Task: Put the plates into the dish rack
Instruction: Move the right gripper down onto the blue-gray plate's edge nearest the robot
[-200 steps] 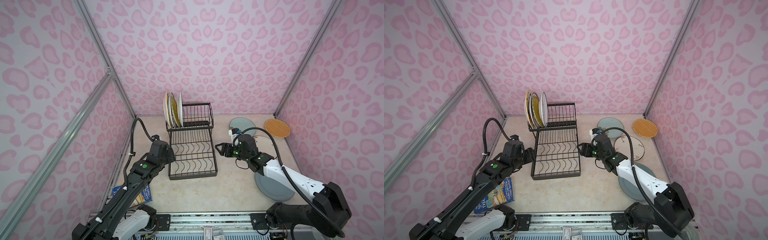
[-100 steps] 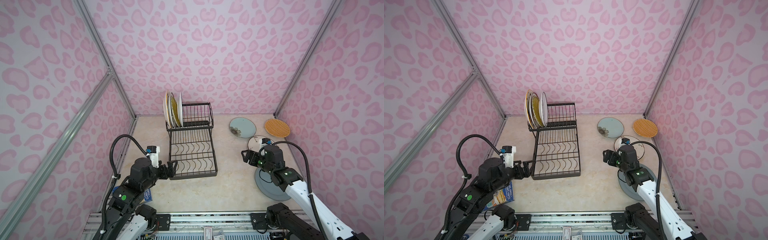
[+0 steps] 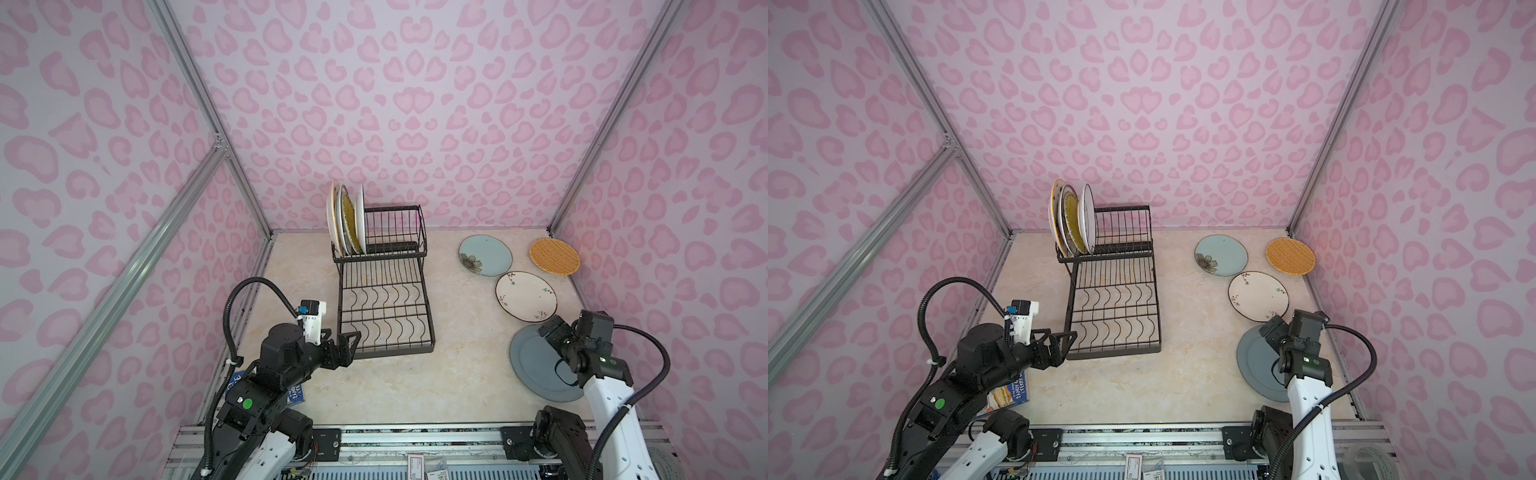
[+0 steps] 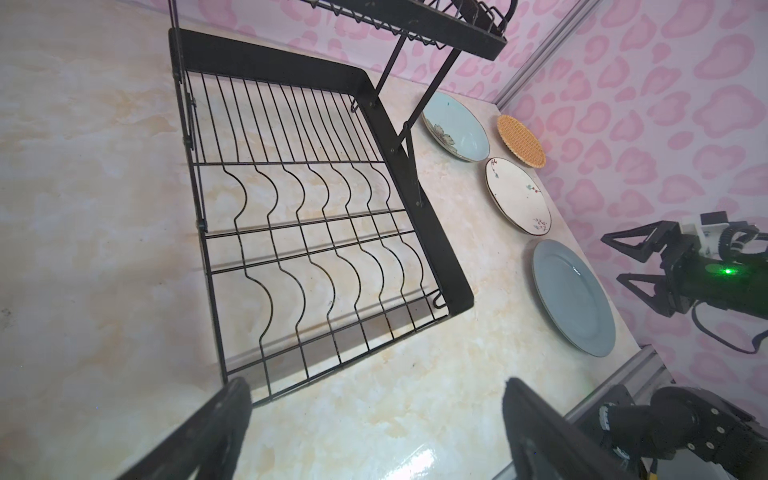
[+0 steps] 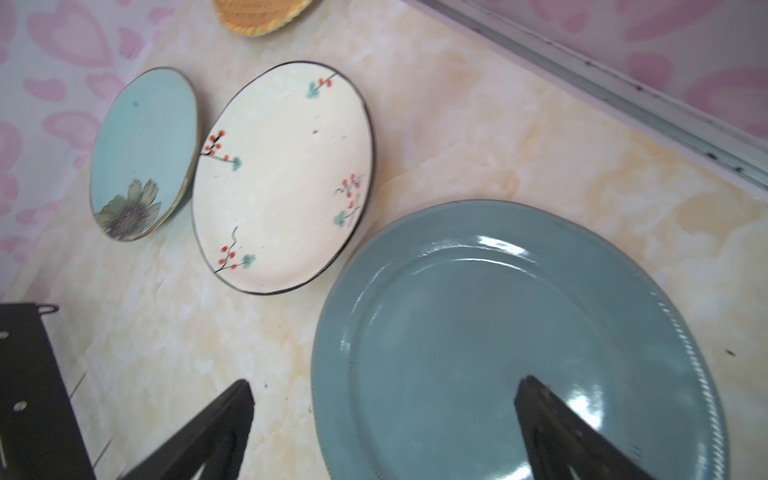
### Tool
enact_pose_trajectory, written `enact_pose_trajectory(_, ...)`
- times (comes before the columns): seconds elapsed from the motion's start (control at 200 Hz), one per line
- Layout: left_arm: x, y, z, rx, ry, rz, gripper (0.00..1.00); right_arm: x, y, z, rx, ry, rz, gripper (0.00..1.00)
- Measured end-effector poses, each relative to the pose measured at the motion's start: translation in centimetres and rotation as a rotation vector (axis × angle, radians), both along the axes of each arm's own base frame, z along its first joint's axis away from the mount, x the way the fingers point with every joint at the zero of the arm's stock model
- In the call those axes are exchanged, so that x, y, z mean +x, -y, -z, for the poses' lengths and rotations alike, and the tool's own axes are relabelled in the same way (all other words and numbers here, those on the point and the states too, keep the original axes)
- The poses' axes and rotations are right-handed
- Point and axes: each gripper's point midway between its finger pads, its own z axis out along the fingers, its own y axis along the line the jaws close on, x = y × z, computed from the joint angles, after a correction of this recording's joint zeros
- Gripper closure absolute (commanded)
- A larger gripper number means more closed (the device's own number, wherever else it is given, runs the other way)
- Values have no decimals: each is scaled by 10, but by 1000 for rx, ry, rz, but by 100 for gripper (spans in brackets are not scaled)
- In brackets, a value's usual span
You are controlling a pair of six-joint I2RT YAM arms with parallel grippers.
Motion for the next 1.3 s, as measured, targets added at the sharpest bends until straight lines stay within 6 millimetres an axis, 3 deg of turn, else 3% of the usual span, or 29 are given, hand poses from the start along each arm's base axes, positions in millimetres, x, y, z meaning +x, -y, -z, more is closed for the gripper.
enact_pose_trajectory(0.27, -3, 6, 1, -15, -7, 40, 3, -41, 45, 11, 4, -5, 301, 2)
enact_pose_trajectory(0.46, -5, 10, 1, -21, -12, 59, 3, -61, 53, 41, 76, -55, 426, 2)
enact_pose_trajectory(0.665, -4, 12, 2, -25, -18, 69, 3, -76, 63, 56, 112, -55, 529, 2)
enact_pose_trajectory(0.905, -3, 13, 7, -19, -39, 73, 3, -70, 62, 72, 183, -44, 531, 2)
enact_pose_trajectory(1.3, -1, 16, 12, -14, -63, 80, 3, -45, 48, 78, 257, -8, 359, 2)
